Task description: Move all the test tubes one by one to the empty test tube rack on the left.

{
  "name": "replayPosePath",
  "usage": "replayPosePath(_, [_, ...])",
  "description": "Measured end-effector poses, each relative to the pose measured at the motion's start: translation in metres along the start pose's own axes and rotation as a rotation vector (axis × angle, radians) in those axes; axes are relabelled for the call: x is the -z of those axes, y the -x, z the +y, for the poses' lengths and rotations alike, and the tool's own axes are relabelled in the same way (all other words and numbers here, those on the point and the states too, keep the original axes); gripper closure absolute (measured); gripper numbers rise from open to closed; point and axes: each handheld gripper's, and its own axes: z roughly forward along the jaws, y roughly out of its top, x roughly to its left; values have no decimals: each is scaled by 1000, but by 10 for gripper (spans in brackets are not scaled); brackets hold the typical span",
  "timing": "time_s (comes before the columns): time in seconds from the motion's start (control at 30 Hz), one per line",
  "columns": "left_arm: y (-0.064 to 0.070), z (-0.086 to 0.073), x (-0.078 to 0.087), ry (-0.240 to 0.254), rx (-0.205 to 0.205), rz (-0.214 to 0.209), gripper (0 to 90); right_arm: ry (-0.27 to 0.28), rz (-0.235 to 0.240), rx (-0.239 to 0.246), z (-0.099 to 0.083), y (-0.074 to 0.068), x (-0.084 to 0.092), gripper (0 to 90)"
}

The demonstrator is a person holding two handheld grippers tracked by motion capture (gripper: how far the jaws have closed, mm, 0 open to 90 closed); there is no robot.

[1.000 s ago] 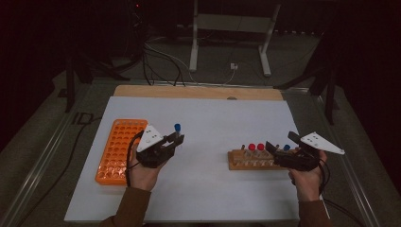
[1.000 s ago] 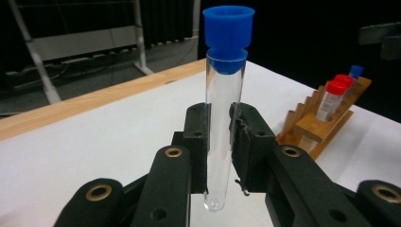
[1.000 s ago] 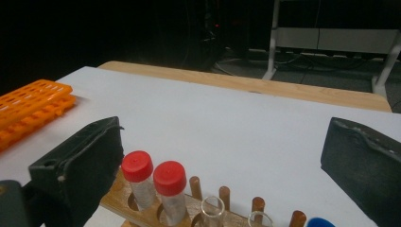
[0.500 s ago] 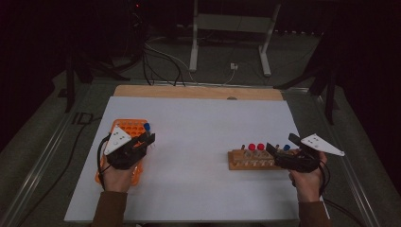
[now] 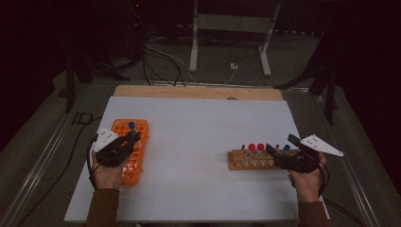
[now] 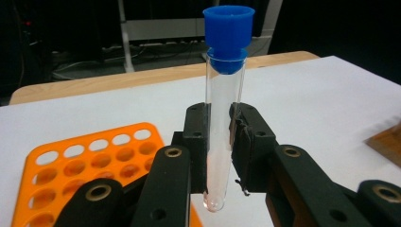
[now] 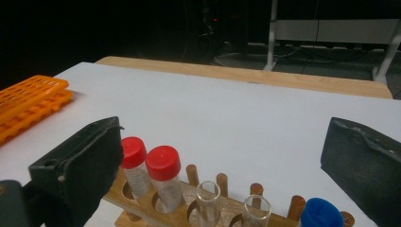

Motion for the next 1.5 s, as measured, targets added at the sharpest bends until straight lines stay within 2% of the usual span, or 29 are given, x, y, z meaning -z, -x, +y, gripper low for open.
replayPosePath(0.2, [-5,-2,-9,-10,-5,36,770,-3,4,0,0,0,-1,1])
replayPosePath(0.53, [-11,-7,-27,-61,-10,99,771,1,5,-1,0,1,0,1])
replayPosePath(0.83, [-14,-10,-31,-105,-21,109,771,4,7,2,0,0,1,1])
replayPosePath(0.9, [-15,-12,-31,-111,-13,108,771,3,7,2,0,-1,2,1])
replayPosePath(1.1, [-16,-22,-33,-198,0,103,772,4,10,5,0,-1,2,1])
replayPosePath(1.17, [-15,-21,-32,-207,-4,99,772,2,10,6,0,-1,2,1])
replayPosePath(1.33, [-12,-21,-36,-282,-39,107,775,0,12,11,0,-2,1,1])
replayPosePath(1.5, [-12,-21,-38,-326,-33,117,777,0,13,12,0,-2,2,2])
